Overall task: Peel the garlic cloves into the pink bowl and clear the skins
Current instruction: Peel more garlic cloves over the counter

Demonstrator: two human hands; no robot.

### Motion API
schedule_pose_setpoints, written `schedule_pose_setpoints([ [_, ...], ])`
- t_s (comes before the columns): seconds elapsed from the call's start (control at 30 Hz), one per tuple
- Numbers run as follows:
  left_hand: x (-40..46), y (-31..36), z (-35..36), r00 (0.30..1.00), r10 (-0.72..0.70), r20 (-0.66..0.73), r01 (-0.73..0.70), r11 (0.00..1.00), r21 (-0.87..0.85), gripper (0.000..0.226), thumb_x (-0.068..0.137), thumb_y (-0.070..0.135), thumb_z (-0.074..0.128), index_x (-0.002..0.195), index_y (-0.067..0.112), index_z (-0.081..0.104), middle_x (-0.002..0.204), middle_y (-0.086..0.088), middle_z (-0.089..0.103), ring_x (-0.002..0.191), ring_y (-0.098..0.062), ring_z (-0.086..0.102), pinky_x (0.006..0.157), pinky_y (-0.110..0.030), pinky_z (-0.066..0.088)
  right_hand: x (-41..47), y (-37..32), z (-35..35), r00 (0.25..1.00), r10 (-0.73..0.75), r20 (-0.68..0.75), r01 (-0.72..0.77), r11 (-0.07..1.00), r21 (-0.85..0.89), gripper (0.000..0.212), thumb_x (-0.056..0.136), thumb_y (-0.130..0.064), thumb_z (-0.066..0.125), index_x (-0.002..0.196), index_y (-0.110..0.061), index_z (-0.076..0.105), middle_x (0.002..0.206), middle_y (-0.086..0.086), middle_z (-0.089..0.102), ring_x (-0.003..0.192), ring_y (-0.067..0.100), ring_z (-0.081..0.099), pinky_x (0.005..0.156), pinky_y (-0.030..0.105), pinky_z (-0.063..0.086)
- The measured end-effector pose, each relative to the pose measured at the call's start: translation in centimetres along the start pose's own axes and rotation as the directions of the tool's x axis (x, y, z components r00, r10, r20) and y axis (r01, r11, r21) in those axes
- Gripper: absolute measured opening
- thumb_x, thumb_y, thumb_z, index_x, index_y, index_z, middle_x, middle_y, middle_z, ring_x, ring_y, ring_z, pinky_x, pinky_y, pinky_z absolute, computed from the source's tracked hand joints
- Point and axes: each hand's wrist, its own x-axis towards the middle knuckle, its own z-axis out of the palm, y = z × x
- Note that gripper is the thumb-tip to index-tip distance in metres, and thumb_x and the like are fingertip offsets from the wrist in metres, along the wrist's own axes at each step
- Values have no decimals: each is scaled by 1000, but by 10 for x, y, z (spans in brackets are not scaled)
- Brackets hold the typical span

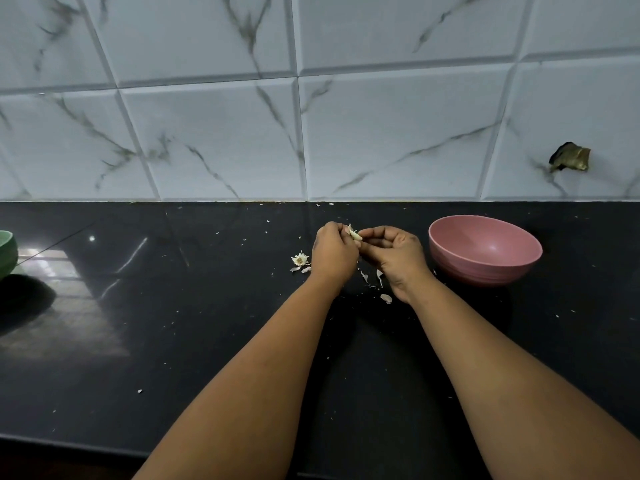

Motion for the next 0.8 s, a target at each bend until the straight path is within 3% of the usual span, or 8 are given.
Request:
schedule_pose_setpoints([
  [0.1, 1, -2, 1, 999, -47, 17, 48, 997, -54, 19, 99, 18, 41, 105, 10, 57, 109, -13, 64, 101, -30, 62, 90, -46, 50, 2, 0, 1, 999, 32, 4, -33, 996, 81, 12, 80, 6, 69, 90, -1, 68, 78, 8, 73, 70, 13, 69, 65, 20, 56],
  [0.23, 1, 0, 3, 989, -141, 53, 149, 968, -204, 19, 100, 21, 41, 100, 11, 57, 93, -4, 63, 86, -25, 61, 85, -46, 53, 4, -1, 2, 990, 141, 11, -139, 956, 257, 5, 89, 0, 61, 89, -2, 66, 76, 7, 72, 74, 15, 69, 74, 22, 57],
  [0.33, -1, 1, 3, 979, -180, 101, 203, 928, -313, 21, 98, 22, 41, 91, 12, 57, 89, -8, 62, 81, -23, 56, 76, -42, 49, 5, -2, 0, 978, 209, 22, -205, 924, 322, 6, 90, -2, 61, 88, -4, 66, 76, 9, 71, 74, 16, 70, 70, 21, 58],
  [0.5, -4, 4, -1, 969, -218, 116, 245, 906, -346, 25, 88, 20, 38, 73, 11, 56, 76, -5, 60, 70, -20, 52, 67, -35, 43, 5, -6, -2, 965, 261, 35, -257, 907, 333, 5, 90, -6, 62, 87, -7, 66, 77, 10, 72, 72, 16, 70, 63, 19, 56],
  [0.57, -3, 2, -3, 976, -201, 83, 216, 937, -274, 33, 84, 32, 41, 71, 7, 58, 69, -6, 57, 64, -20, 49, 64, -34, 41, 5, -6, -2, 967, 252, 23, -247, 918, 310, 6, 90, -8, 62, 87, -9, 66, 76, 7, 72, 71, 14, 69, 63, 19, 55],
  [0.67, 1, -6, -9, 989, -148, 22, 148, 989, -4, 37, 89, 37, 56, 66, 9, 60, 58, -1, 53, 55, -17, 46, 58, -26, 36, 5, -5, -2, 978, 206, -22, -196, 956, 219, 10, 92, -8, 61, 88, -13, 68, 77, 3, 69, 70, 10, 65, 60, 18, 54],
  [0.8, 0, -9, -17, 989, -140, 48, 129, 974, 187, 5, 80, 23, 77, 79, 20, 73, 79, 7, 67, 71, -8, 62, 59, -20, 42, 7, -1, -3, 991, 109, -83, -106, 994, 36, 14, 94, -4, 57, 93, -11, 69, 81, 8, 65, 73, 12, 64, 61, 19, 55],
])
